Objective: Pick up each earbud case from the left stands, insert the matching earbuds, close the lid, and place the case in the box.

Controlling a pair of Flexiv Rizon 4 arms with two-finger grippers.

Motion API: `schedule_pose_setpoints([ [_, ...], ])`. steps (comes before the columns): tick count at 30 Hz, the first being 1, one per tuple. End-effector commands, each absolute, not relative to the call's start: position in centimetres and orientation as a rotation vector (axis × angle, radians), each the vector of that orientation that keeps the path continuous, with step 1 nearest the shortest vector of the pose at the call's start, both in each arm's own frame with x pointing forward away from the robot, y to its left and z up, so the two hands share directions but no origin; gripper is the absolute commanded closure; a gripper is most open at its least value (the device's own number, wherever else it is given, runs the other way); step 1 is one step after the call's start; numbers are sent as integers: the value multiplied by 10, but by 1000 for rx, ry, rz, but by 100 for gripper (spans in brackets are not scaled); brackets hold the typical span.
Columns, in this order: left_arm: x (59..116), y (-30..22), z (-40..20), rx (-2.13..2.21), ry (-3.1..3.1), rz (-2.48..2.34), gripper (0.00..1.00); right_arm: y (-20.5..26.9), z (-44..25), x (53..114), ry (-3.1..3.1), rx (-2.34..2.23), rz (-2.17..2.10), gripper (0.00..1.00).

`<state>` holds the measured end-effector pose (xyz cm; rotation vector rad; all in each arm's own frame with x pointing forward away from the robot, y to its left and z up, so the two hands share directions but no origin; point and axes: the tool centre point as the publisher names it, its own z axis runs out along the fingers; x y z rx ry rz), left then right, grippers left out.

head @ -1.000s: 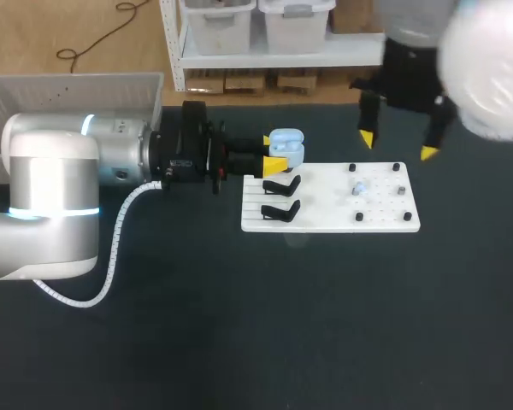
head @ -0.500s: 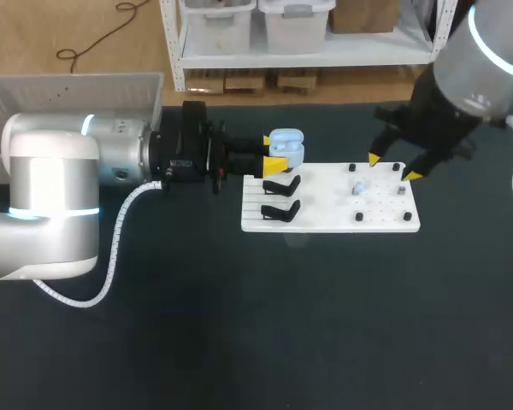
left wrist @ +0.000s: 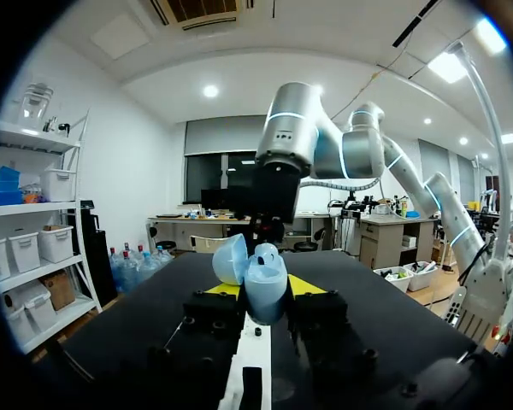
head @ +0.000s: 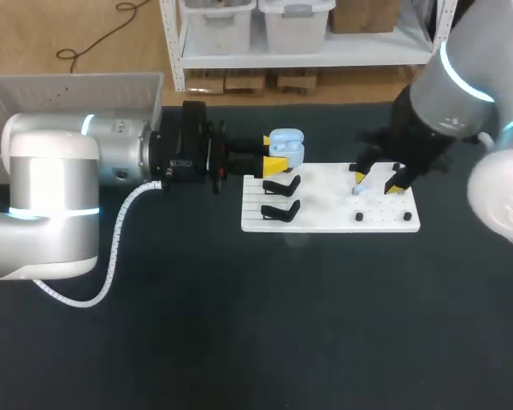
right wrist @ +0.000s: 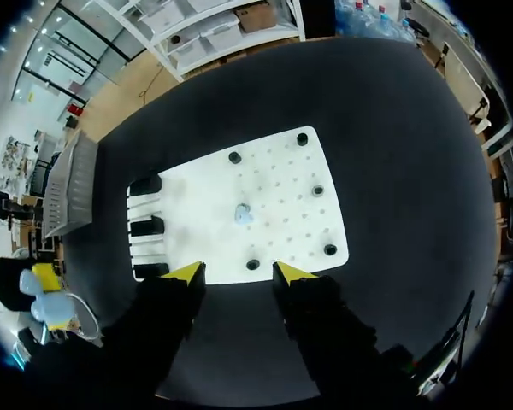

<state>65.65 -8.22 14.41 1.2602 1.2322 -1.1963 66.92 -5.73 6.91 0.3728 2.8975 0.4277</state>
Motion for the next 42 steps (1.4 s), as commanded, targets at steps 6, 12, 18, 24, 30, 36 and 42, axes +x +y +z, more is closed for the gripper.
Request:
schedule_pose_setpoints([
  [6,656,-82,143,1257,1231,-1193,100,-59,43,687,2934,414,406,49],
  [12,656,-82,143,1257,1231,-1193,100,-60,34,690,2946,412,408,42],
  [18,656,-82,143,1257,1231,-1193,100,-61,32,696,2946,397,421,53],
  [24,656,-82,143,1257,1231,-1193,100,-58,26,701,2950,382,431,56],
  [30,656,-82,143,1257,1231,-1193,100,-54,24,704,2953,368,441,60],
  [36,656,-82,143,1257,1231,-1193,100,-53,21,707,2956,368,450,63],
  [42,656,-82,143,1257,1231,-1193,100,-53,19,708,2959,376,455,67],
])
